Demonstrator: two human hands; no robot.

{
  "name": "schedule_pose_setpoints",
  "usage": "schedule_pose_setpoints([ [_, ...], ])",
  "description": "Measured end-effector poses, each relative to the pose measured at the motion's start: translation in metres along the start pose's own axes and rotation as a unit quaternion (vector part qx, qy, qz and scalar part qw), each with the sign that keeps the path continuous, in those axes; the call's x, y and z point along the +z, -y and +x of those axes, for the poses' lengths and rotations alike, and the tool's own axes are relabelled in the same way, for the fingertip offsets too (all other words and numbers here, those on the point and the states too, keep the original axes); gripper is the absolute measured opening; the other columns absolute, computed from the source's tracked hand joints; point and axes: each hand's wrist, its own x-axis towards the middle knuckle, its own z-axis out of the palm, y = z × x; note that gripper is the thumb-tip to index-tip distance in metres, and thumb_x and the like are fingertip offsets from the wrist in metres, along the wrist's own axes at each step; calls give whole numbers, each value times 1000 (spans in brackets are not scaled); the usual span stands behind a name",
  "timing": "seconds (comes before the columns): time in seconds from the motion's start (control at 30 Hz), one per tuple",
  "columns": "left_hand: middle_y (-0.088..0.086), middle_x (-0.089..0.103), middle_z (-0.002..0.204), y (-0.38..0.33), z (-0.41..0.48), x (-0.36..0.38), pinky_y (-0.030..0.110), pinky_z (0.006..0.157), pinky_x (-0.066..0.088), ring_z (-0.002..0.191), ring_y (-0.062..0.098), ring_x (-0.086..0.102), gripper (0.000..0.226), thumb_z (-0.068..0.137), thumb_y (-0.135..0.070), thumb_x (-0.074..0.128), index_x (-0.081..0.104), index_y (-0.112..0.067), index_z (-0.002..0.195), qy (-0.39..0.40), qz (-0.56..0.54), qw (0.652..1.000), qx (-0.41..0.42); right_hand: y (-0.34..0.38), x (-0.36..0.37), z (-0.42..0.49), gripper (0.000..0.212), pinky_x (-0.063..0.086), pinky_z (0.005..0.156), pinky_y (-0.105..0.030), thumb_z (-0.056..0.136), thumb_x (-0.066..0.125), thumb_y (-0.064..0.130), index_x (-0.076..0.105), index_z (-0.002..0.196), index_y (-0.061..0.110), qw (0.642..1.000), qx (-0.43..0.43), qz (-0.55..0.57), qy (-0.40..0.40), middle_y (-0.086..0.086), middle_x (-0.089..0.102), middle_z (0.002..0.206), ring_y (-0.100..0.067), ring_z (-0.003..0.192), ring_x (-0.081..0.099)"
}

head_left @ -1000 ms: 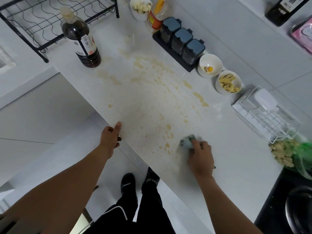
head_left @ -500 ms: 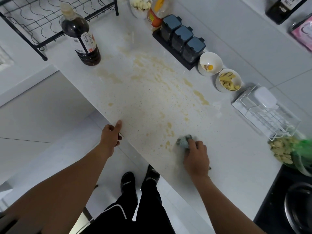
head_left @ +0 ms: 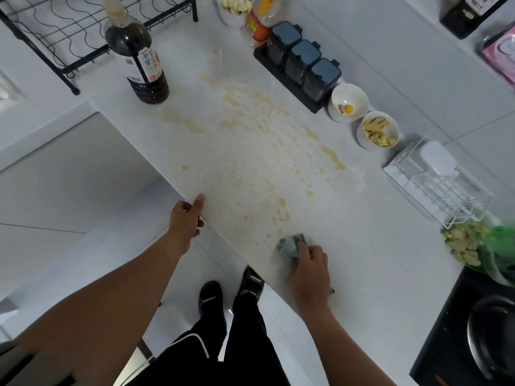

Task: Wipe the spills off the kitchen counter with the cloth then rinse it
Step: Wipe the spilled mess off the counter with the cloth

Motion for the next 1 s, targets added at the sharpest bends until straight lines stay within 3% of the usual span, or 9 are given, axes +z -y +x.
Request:
schedule_pose_setpoints([
  [0.03, 5, 53, 80, 0, 0, 0, 37, 64, 46, 70, 21, 55, 47, 89, -61, 64, 42, -20, 83, -1, 0, 1000, 0, 6, 2, -6, 41, 55, 62, -40, 81, 69, 4, 63, 121, 6, 1000, -1, -8, -3, -14, 60, 102, -31, 88, 56],
  [0.13, 5, 53, 78, -2, -2, 0, 36, 63, 46, 69, 20, 55, 47, 90, -60, 63, 41, -19, 83, 1, 8, 1000, 3, 8, 3, -20, 45, 54, 62, -36, 75, 73, 9, 61, 118, 12, 977, -201, -47, 48, -9, 60, 101, -27, 85, 56],
  [0.27, 6, 55, 78, -4, -5, -2, 34, 61, 47, 68, 19, 56, 47, 91, -60, 63, 43, -18, 84, 0, 26, 1000, 16, 5, -1, -18, 40, 54, 61, -38, 78, 70, 3, 65, 117, 9, 1000, -21, -1, 12, -12, 60, 100, -31, 86, 57],
  [0.4, 7, 54, 80, -6, -10, 2, 32, 57, 45, 66, 19, 55, 48, 91, -60, 62, 42, -17, 86, -6, 26, 1000, 13, 14, 1, -28, 43, 51, 64, -35, 72, 70, 7, 61, 113, 17, 960, -267, -44, 74, -6, 58, 102, -27, 85, 54],
  [0.57, 9, 57, 86, -8, -9, 5, 31, 54, 43, 67, 20, 55, 47, 91, -58, 64, 49, -14, 89, -27, 1, 999, -18, -25, -20, 5, 34, 52, 65, -35, 81, 65, 19, 61, 115, 21, 917, -369, -98, 116, -5, 58, 101, -27, 86, 56],
  [0.63, 10, 58, 88, -16, -9, 12, 31, 54, 42, 67, 21, 54, 47, 90, -58, 65, 54, -12, 96, -54, -57, 995, -64, -47, -32, 35, 39, 53, 59, -36, 77, 72, 16, 64, 115, 19, 941, -304, -105, 107, -7, 59, 100, -30, 85, 60],
  [0.73, 6, 59, 86, -29, -2, 24, 30, 55, 42, 64, 21, 52, 59, 89, -66, 61, 57, -13, 114, -110, -148, 976, -112, -78, -51, 94, 50, 50, 61, -33, 80, 70, 17, 59, 129, 18, 990, -78, -68, 91, -8, 56, 108, -30, 93, 56],
  [0.87, 16, 61, 117, -32, 7, 37, 42, 76, 51, 101, 36, 63, 79, 91, -70, 52, 50, -5, 135, -172, -116, 972, -113, -102, -61, 186, 39, 47, 75, -42, 89, 51, 15, 52, 128, 16, 995, 80, -23, 48, -15, 50, 110, -40, 101, 52],
  [1.0, 16, 56, 99, -19, 12, 37, 40, 63, 50, 77, 29, 56, 77, 93, -69, 51, 55, 3, 119, -180, -117, 973, -82, -102, -63, 259, 32, 47, 80, -48, 89, 51, 14, 52, 121, 10, 989, 150, 15, 6, -22, 51, 111, -45, 103, 54],
])
